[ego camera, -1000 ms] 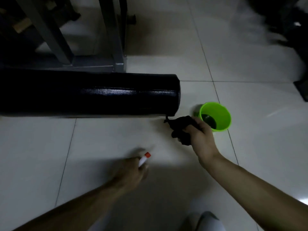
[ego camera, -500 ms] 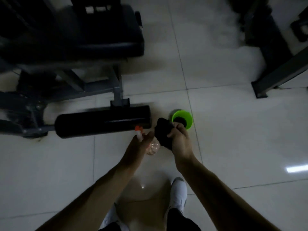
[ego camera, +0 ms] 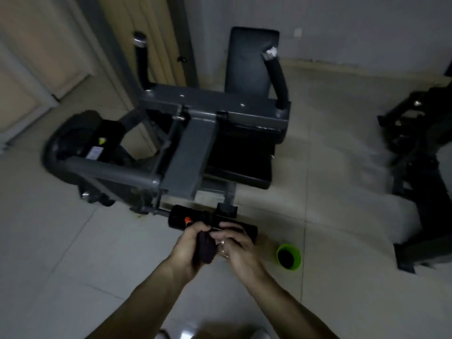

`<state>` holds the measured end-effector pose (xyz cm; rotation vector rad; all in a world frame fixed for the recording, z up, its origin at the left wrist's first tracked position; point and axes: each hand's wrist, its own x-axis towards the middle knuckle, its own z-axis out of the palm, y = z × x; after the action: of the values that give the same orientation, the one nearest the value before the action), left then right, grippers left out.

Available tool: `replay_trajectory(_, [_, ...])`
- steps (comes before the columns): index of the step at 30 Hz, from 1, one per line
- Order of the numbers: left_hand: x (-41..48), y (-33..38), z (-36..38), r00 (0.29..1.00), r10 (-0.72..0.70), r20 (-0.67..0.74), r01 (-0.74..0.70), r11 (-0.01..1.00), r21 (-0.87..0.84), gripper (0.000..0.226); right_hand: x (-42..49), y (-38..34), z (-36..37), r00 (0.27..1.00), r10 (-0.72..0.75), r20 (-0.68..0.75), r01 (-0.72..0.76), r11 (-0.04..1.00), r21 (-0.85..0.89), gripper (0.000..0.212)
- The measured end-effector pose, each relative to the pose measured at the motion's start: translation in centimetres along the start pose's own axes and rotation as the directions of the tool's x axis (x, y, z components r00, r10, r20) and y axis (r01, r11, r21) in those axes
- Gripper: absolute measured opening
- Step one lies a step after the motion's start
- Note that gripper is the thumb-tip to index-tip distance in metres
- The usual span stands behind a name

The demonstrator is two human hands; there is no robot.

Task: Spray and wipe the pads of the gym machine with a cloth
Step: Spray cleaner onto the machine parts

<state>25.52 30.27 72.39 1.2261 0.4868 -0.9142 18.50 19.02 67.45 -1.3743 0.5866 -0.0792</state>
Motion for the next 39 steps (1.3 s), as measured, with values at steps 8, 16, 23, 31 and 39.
replay_trajectory(8, [-6.4, 7.9, -15.4, 0.974, 0.089, -0.209, -0.128, 0.975, -0.179, 0.040, 0.5, -1.2, 15.5, 0.842, -0.091, 0.531, 0.499, 0.502, -0.706, 0.110])
replay_trajectory(16, [-9.2, 16.6, -36.4, 0.938, 0.106, -0.329, -0.189, 0.954, -0.233, 0.024, 1.6, -0.6, 36.2, 0.877, -0.099, 0.470, 0.477, 0.286, -0.831, 0.128])
replay_trajectory(23, [-9.3, 24.1, -48.3, 0.948, 0.228, -0.220, -0.307, 0.831, -0.464, 0.033, 5.3, -0.6, 46.6, 0.980, 0.013, 0.196, 0.107, 0.802, -0.587, 0.097])
replay_trajectory(31, [-0.3, 31.1, -49.5, 0.984, 0.163, -0.066, -0.174, 0.848, -0.501, 0.034, 11.5, -3.6, 52.8, 0.988, -0.056, -0.144, 0.029, 0.982, -0.186, 0.031])
replay_trajectory(39, [4.9, 40.0, -51.5, 0.990, 0.134, 0.037, -0.091, 0.830, -0.550, 0.032, 18.7, -2.0, 56.9, 0.954, -0.125, -0.271, 0.005, 0.914, -0.405, 0.044])
